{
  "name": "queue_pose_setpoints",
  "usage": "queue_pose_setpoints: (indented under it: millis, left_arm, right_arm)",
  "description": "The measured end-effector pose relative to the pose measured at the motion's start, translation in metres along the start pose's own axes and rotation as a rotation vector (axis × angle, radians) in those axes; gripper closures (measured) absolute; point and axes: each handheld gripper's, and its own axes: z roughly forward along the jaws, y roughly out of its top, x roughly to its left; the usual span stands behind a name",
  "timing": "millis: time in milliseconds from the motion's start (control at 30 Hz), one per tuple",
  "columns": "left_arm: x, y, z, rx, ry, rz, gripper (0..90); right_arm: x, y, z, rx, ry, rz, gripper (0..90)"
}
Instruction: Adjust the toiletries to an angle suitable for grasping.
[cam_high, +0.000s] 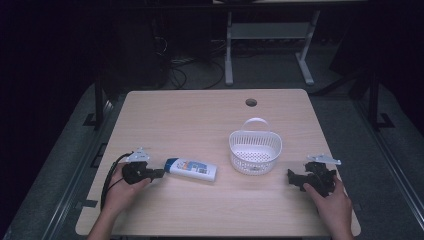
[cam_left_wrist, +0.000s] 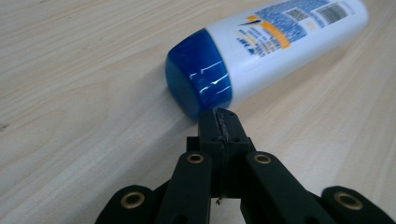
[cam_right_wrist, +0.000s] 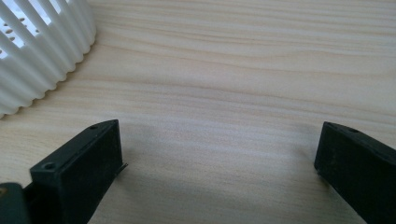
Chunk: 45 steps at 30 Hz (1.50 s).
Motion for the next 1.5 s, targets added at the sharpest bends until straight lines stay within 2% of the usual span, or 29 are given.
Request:
queue_pose_setpoints:
  millis: [200, 333, 733, 1067, 1333, 1500]
  left_arm:
    - [-0.013, 0.016, -0.007, -0.051, -0.044, 0.006, 90.0]
    - [-0.019, 0.028, -0.003, -0.054, -0.060, 0.023, 90.0]
    - [-0.032, 0.064, 0.020, -0.060, -0.114, 0.081, 90.0]
    - [-0.036, 0.080, 0.036, -0.053, -0.142, 0.111, 90.0]
    - [-0.041, 0.092, 0.046, -0.053, -0.158, 0.114, 90.0]
    - [-0.047, 0.104, 0.061, -0.046, -0.169, 0.131, 90.0]
  right_arm:
    - [0.000, 0.000, 0.000, 0.000, 0.000, 0.000, 0.4]
    - [0.000, 0.000, 0.000, 0.000, 0.000, 0.000, 0.4]
    - [0.000, 0.000, 0.000, 0.000, 0.000, 0.000, 0.4]
    - [0.000, 0.000, 0.000, 0.000, 0.000, 0.000, 0.4]
    - [0.000, 0.000, 0.000, 0.000, 0.000, 0.000, 0.4]
    - [0.000, 0.000, 0.000, 0.000, 0.000, -0.001, 0.4]
